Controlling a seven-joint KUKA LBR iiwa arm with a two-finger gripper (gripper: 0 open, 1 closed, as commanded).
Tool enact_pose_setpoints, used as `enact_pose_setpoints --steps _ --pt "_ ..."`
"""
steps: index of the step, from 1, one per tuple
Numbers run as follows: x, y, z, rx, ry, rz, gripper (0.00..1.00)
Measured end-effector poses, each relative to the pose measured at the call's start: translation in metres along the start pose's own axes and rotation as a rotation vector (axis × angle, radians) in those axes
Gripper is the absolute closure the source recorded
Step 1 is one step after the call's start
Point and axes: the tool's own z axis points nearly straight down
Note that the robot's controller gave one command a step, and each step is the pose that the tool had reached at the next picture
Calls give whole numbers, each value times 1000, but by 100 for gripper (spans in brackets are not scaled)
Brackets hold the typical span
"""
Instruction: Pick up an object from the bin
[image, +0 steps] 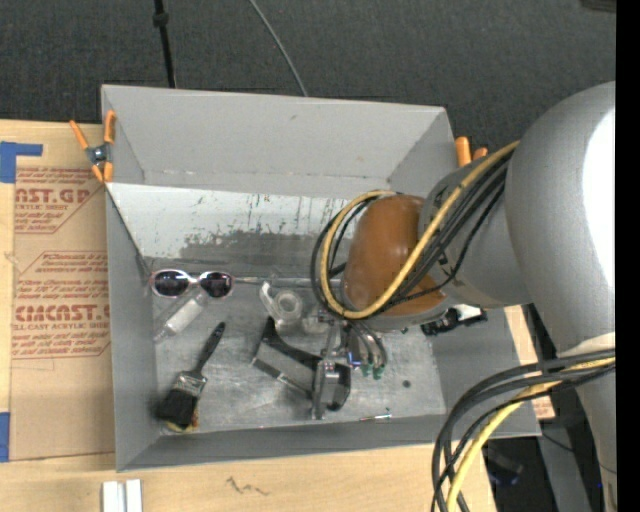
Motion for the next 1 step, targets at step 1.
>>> enact_pose_setpoints --steps 1 --pt "12 16 9 0 -7 -8 100"
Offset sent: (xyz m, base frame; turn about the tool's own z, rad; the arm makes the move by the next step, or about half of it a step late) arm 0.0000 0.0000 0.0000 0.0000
